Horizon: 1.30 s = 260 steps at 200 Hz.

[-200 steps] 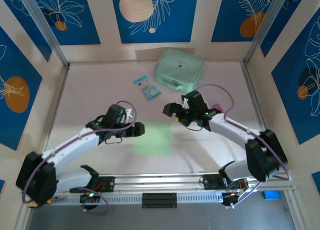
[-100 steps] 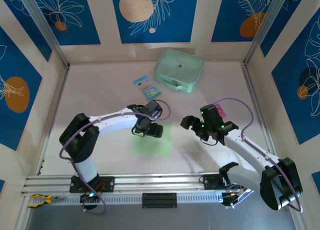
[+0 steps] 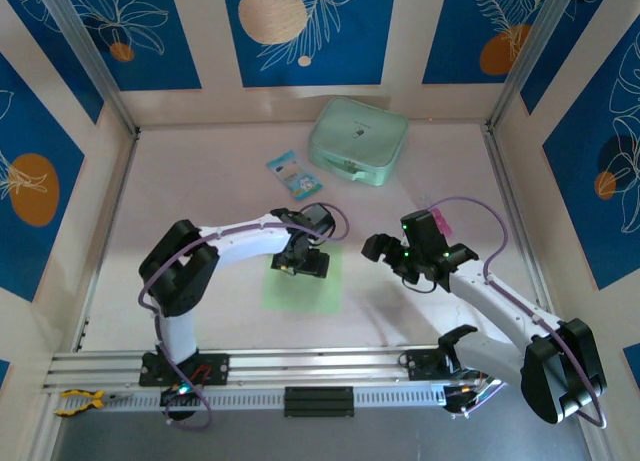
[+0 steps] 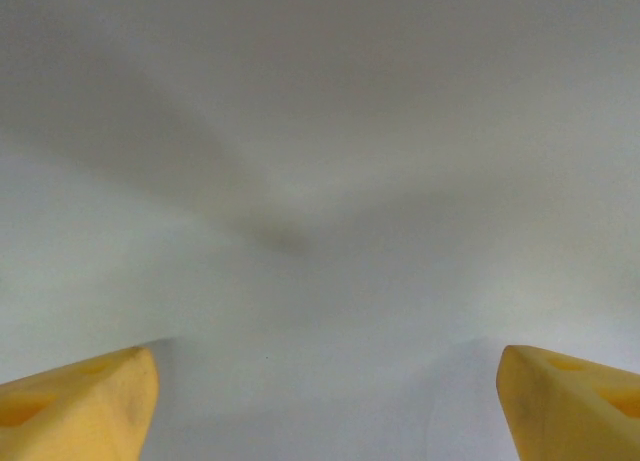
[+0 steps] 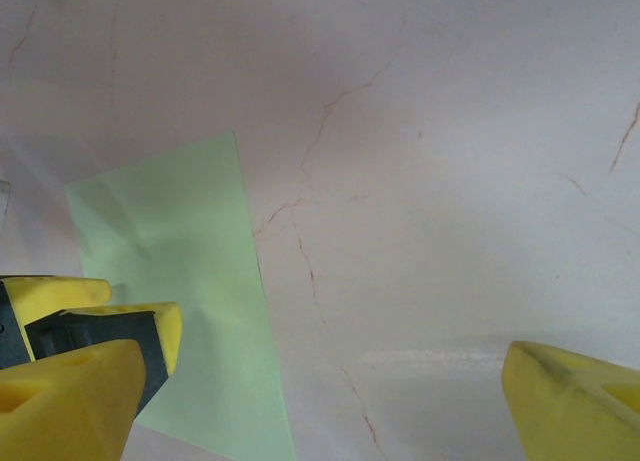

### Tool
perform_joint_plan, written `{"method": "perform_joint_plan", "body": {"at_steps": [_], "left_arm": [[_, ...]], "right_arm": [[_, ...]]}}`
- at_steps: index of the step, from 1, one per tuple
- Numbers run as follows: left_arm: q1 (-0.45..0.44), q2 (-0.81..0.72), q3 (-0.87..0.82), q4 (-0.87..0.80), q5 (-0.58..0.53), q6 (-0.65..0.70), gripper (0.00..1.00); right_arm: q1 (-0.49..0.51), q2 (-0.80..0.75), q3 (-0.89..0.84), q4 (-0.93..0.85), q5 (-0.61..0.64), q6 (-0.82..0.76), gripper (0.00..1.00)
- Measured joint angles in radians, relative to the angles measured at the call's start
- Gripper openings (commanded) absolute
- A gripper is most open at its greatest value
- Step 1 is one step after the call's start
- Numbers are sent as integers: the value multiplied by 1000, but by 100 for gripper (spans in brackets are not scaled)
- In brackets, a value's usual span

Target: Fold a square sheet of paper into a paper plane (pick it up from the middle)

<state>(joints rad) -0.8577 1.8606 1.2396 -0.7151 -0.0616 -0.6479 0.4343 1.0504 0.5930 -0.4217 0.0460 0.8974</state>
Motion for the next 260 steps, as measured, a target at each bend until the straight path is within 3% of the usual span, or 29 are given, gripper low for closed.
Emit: {"method": "perform_joint_plan", "body": {"at_steps": [260], "left_arm": [[0,7,-53,64,-18,-54,87]], "right_arm": [[0,81,27,-44,-1,0,92]]}}
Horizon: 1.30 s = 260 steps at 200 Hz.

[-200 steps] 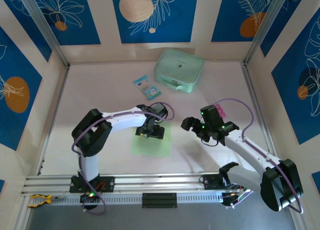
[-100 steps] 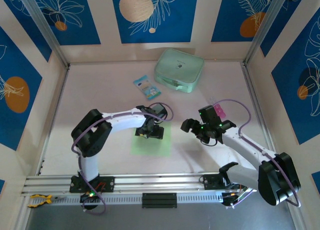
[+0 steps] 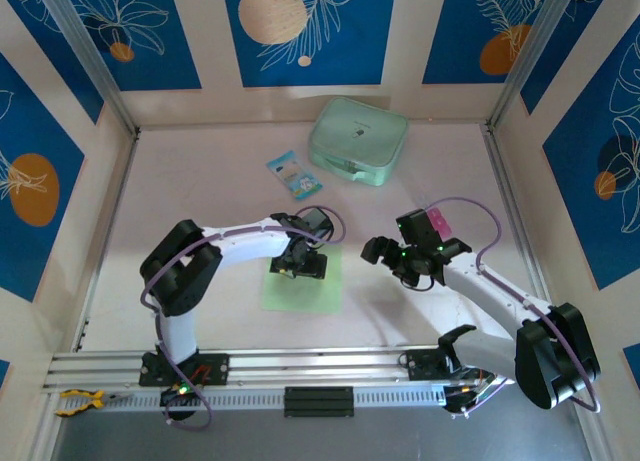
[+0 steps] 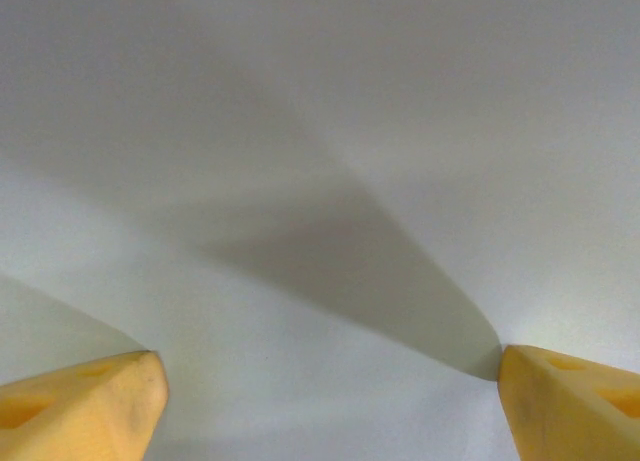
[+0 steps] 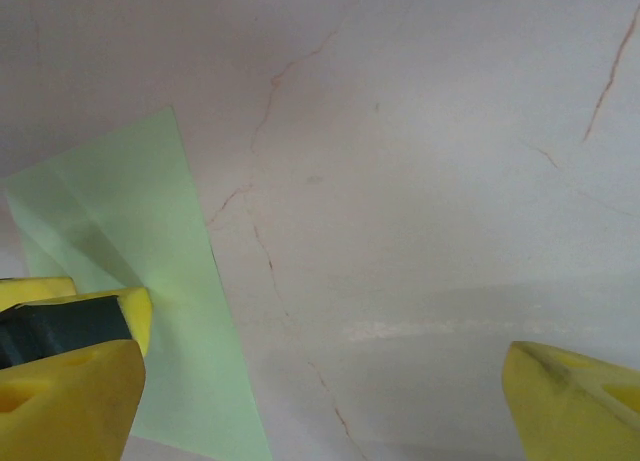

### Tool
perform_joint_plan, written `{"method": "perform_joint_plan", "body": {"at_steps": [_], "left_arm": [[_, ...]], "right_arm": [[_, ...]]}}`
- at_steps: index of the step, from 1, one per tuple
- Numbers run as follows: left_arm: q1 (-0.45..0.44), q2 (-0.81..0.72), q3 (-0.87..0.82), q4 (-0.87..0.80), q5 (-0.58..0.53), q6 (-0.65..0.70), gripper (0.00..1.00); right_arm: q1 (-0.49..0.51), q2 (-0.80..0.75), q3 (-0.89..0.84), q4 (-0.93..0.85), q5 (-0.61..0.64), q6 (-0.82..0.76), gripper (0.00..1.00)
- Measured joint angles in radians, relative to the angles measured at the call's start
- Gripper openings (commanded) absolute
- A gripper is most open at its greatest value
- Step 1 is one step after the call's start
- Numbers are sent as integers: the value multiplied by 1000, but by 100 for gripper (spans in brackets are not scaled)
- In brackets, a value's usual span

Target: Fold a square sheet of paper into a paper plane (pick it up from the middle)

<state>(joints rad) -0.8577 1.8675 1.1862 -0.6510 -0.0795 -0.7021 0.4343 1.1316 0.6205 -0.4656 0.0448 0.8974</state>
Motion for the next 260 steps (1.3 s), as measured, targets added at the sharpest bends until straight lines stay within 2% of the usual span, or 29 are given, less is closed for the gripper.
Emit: {"method": "perform_joint_plan", "body": {"at_steps": [143,187,236,260], "left_arm": [[0,-2,-4,3,-4,0,84],[0,-7,-8,4,-7,0,80],[0,-26,-30,23,-15,14,64],[-1,-44,-55,64,-6,31,45]], "right_arm": [[0,26,20,-15,1,-4,93],[0,26,20,-20,1,-4,93],[1,26,25,-31,8,-4,93],[10,23,38,-43,25,-10,93]]}}
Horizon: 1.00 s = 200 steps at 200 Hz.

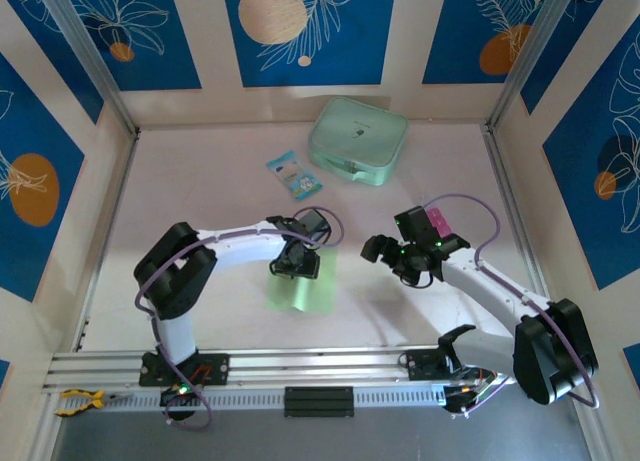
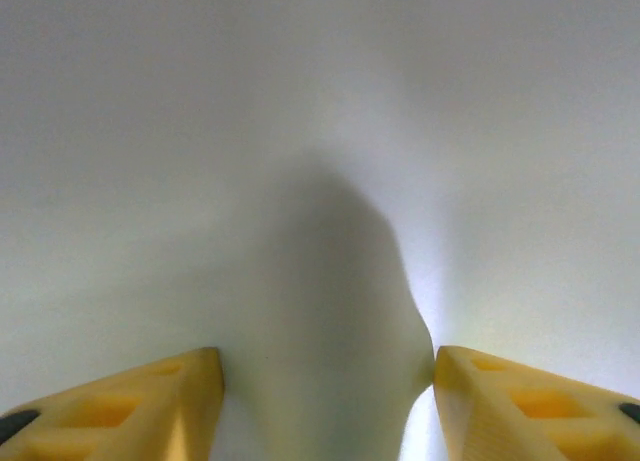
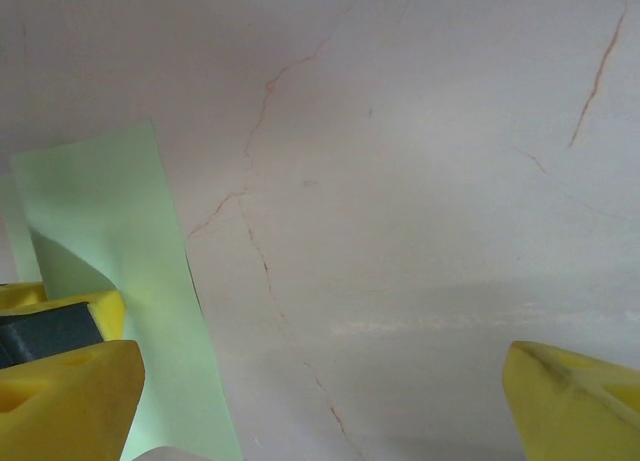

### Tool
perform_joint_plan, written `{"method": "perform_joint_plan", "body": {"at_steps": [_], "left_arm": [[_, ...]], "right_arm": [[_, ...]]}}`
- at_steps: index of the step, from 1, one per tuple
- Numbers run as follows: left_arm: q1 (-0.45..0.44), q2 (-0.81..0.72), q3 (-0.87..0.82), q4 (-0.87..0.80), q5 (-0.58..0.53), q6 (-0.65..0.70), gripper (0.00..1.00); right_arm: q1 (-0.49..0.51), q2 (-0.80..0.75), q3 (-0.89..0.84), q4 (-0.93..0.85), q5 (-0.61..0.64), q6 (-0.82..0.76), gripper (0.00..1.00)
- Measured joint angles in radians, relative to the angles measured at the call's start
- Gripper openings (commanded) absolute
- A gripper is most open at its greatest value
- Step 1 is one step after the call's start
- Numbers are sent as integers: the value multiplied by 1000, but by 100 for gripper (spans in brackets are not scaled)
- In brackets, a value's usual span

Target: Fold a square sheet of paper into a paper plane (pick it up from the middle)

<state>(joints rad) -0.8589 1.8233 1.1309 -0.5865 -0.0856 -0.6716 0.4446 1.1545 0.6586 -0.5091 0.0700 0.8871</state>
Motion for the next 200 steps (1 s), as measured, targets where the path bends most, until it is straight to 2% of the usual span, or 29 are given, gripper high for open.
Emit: {"method": "perform_joint_plan", "body": {"at_steps": [8,27,41,87,125,157,200], "left_arm": [[0,-8,-12,19,6,-3,40],[0,-30,-44,62,10,-3,37],[-1,-50,-69,89,10,-2,32],[-1,-162,-173,197,45,-1,31],[15,-255,-241,341,150,-11,32],[58,-293,-330,572,322,-77,33],[105,-211,-426,1060,557,-289,32]], "right_arm": [[3,-5,2,-3,7,-5,93],[13,-30,3,-10,27,-21,93],[14,-61,3,-18,47,-31,93],[14,-142,3,-46,90,-62,92],[13,-176,2,-60,122,-59,90],[-10,-210,-15,-36,113,-37,89],[-38,-256,-51,38,-6,-72,92]]}}
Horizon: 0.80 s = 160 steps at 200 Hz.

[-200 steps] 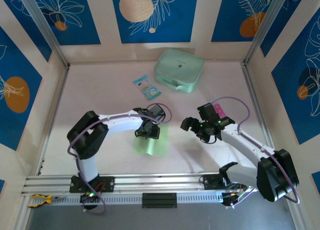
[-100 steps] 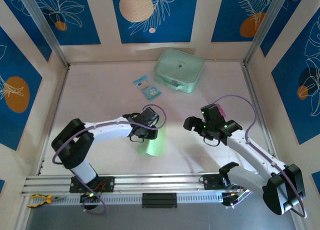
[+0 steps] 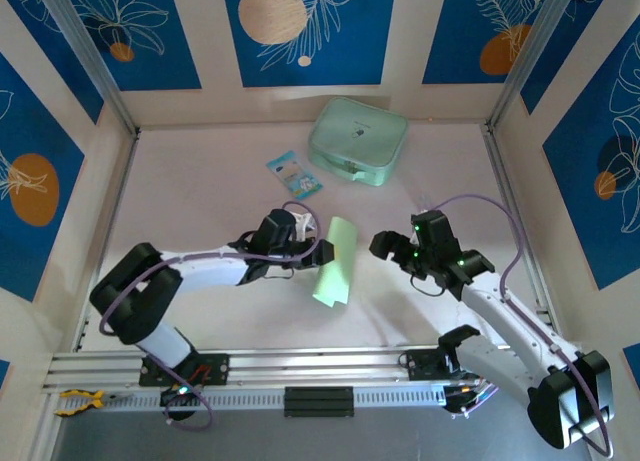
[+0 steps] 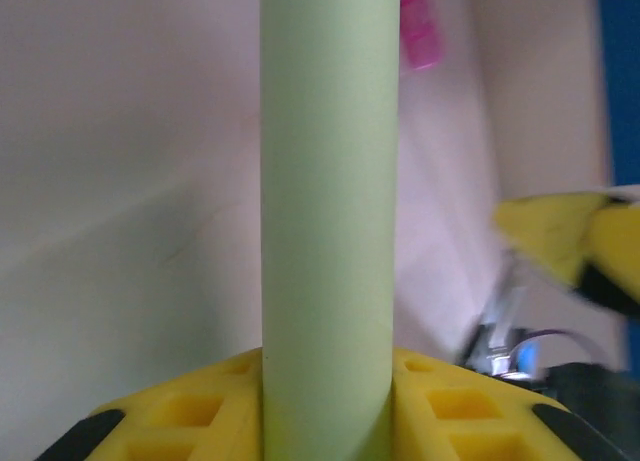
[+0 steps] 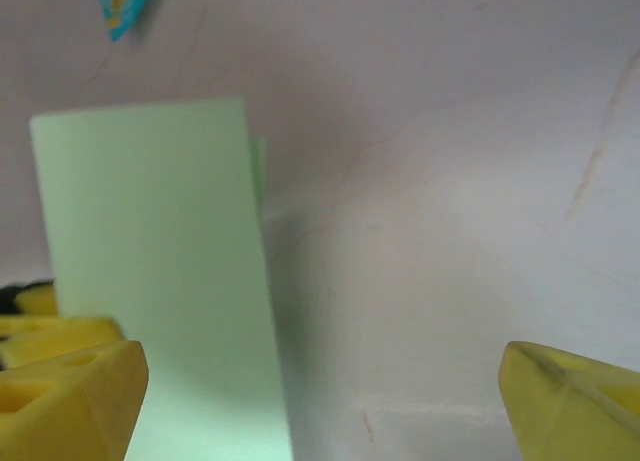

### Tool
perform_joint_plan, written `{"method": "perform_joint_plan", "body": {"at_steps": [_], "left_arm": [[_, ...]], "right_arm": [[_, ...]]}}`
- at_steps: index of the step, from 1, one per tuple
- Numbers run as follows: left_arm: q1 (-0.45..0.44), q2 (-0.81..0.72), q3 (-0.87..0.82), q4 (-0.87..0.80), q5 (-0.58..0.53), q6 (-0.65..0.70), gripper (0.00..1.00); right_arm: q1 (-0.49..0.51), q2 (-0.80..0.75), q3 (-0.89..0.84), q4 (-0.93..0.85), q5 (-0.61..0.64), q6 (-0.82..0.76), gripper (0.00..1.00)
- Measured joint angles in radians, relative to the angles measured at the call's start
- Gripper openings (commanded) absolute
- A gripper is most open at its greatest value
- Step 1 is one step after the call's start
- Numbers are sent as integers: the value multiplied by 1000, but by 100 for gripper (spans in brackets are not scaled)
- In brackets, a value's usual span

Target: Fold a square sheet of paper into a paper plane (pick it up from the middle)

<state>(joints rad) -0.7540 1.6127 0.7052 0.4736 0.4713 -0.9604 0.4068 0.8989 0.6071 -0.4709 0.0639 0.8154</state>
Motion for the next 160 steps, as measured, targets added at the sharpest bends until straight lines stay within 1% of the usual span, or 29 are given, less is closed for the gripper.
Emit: {"method": "perform_joint_plan", "body": {"at_steps": [7,19,41,52,65,84,99,160], "left_arm": [[6,27,-10,85,24,-42,32],[19,95,-29,254,65,-130,31],[32,229,-37,505,113,-266,27],[33,287,-40,603,125,-325,27],[34,325,-48,672,134,-368,28],[34,332,-57,701,141,-388,28],[34,326,-57,690,142,-384,28],[34,270,-58,513,113,-304,29]], "right_arm": [[-5,-5,0,9,-24,-11,91],[-11,-11,0,21,-60,-32,85],[-22,-18,-10,58,-126,-60,84],[-22,-24,-21,69,-149,-66,84],[-22,-27,-32,71,-159,-71,84],[-23,-28,-41,70,-158,-71,84],[-23,-27,-49,70,-158,-71,84],[-30,-16,-56,104,-193,-72,84]]}}
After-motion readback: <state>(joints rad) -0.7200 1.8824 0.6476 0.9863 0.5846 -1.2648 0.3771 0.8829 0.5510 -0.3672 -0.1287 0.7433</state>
